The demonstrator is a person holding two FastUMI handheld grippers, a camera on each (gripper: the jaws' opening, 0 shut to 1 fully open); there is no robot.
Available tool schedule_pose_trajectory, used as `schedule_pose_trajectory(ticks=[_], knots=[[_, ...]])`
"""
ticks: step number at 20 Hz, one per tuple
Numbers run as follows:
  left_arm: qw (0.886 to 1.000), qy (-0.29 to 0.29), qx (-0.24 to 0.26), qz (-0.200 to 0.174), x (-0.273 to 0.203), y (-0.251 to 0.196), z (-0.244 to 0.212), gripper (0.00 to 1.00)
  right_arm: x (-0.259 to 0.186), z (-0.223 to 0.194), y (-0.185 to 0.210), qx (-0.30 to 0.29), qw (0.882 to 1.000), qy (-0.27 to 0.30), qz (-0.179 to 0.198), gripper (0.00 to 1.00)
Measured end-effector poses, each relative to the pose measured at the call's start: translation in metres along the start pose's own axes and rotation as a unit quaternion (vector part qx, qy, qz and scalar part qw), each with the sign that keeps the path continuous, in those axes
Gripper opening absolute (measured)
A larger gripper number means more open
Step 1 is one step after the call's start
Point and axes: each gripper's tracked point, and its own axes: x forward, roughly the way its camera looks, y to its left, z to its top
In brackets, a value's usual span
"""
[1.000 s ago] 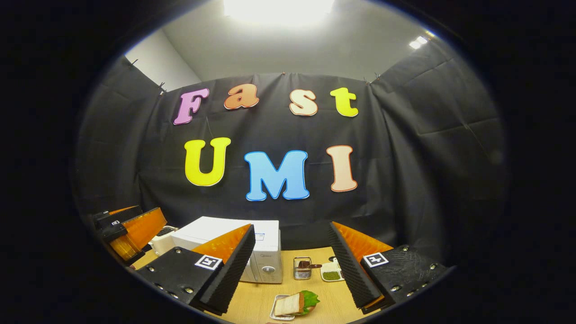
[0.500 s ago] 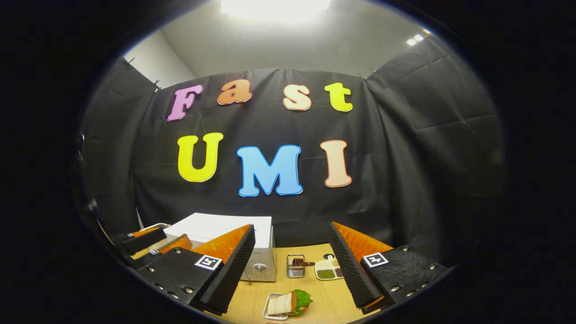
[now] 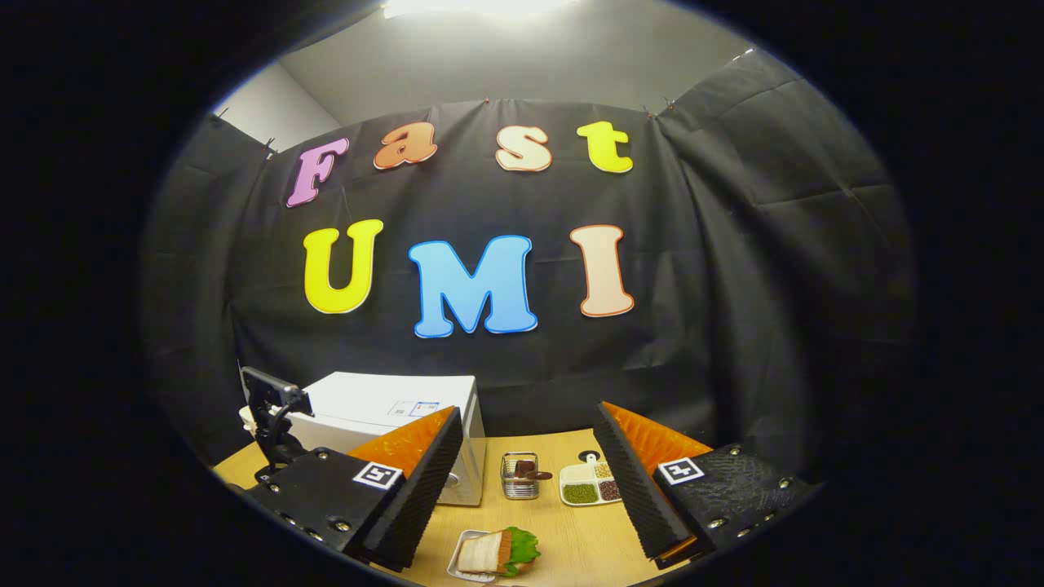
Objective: Open the microwave oven with the left hand, put the food in, and close the microwave oven.
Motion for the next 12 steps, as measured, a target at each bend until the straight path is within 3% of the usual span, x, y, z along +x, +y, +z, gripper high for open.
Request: schedule_pose_trajectory(ticks=[1, 3, 5, 6, 8, 9, 10, 11, 12], knots=[[1.000, 0.018, -0.006, 0.003, 0.014, 0.002, -0.014, 0.94, 0.006, -0.003, -0.004, 0.005, 1.000, 0.007, 0.003, 0.98], [0.999, 0.046, -0.014, 0.010, 0.032, 0.004, -0.034, 0.83, 0.016, -0.007, -0.014, 0.005, 1.000, 0.019, 0.004, 0.98], [0.998, 0.061, -0.016, 0.003, 0.040, -0.001, -0.043, 0.62, 0.025, -0.009, -0.022, 0.000, 1.000, 0.024, 0.003, 0.98], [0.998, 0.060, -0.003, 0.006, 0.035, -0.003, -0.039, 0.41, 0.028, -0.011, -0.024, -0.002, 1.000, 0.027, 0.003, 0.98], [0.998, 0.063, 0.018, 0.006, 0.036, -0.001, -0.040, 0.26, 0.032, -0.013, -0.026, -0.002, 0.999, 0.033, 0.007, 0.98], [0.998, 0.068, 0.009, 0.000, 0.035, 0.000, -0.039, 0.27, 0.034, -0.013, -0.026, 0.000, 0.999, 0.035, 0.009, 0.98], [0.997, 0.071, 0.001, -0.007, 0.036, -0.001, -0.040, 0.18, 0.035, -0.014, -0.024, 0.002, 0.999, 0.037, 0.012, 0.98], [0.997, 0.079, 0.002, -0.014, 0.034, -0.001, -0.041, 0.18, 0.035, -0.013, -0.022, 0.005, 0.999, 0.037, 0.015, 0.98], [0.997, 0.080, 0.007, -0.016, 0.034, -0.001, -0.040, 0.07, 0.035, -0.014, -0.021, 0.006, 0.999, 0.036, 0.016, 0.98]])
